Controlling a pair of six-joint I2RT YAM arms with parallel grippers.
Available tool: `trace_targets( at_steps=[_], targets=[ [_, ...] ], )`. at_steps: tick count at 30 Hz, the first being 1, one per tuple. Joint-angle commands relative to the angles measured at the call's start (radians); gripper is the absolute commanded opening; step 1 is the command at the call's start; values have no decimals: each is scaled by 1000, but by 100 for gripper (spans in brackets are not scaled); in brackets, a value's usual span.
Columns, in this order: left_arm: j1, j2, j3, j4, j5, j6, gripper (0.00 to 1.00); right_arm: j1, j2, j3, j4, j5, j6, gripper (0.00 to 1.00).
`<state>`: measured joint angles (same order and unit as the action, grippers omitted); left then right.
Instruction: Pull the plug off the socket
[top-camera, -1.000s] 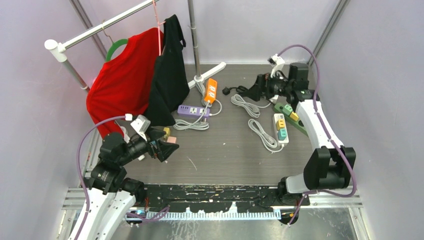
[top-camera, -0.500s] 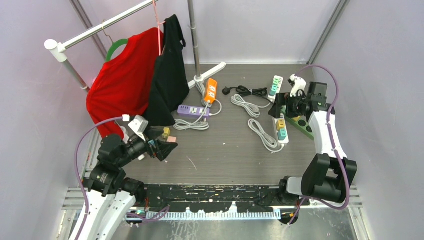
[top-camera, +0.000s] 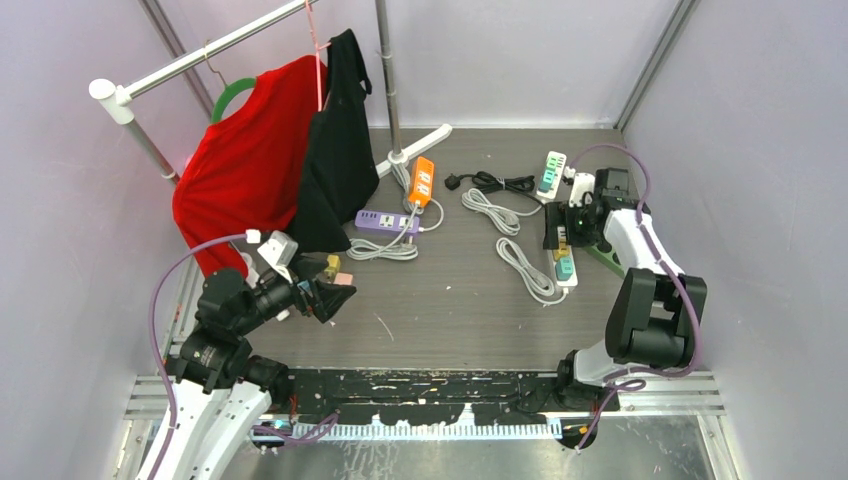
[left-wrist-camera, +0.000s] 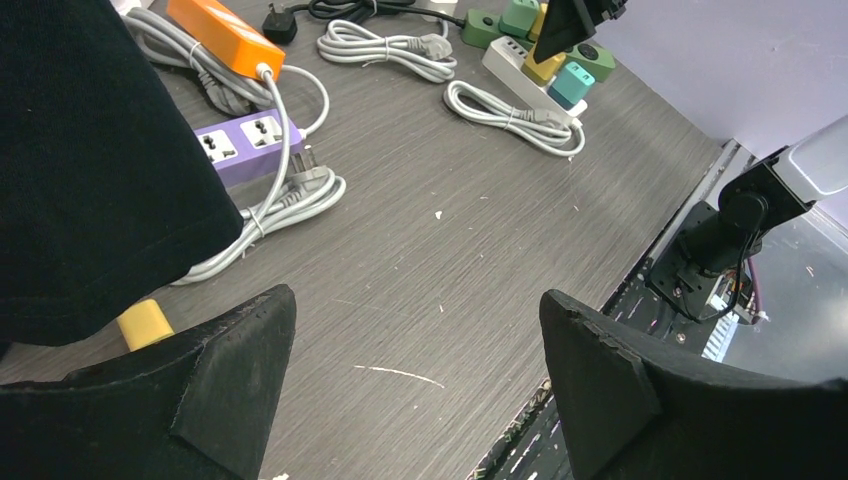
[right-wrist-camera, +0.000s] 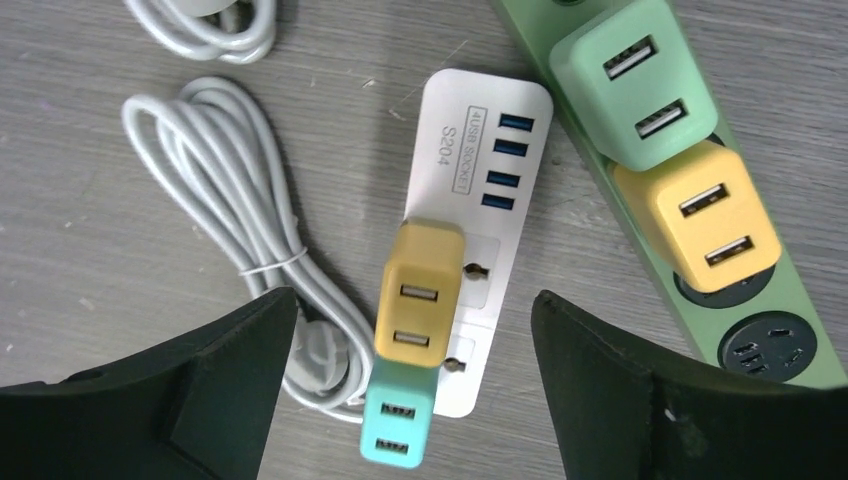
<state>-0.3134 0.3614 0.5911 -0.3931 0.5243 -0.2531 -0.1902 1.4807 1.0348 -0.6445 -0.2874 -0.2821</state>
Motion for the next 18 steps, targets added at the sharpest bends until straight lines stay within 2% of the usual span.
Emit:
trace_targets(
  at_steps=[1,8,11,12,16,18],
  targets=[
    [-3,-3,2,43,-7,15,91,40,37,-21,107,150,52,88],
    [-3,5,1,42,1,15,90,125,149,-29,155,274,67,78],
    [-3,5,1,41,3,15,90,128,181,-26,153,287,64,63],
    [-3,4,1,42,4,15,90,129,193,-23,146,280,64,55],
    [-5,12,1,42,8,15,89,138,207,-4,120,273,52,31],
    [-7,14,1,42,9,14,89,137,191,13,100,241,51,22]
  ],
)
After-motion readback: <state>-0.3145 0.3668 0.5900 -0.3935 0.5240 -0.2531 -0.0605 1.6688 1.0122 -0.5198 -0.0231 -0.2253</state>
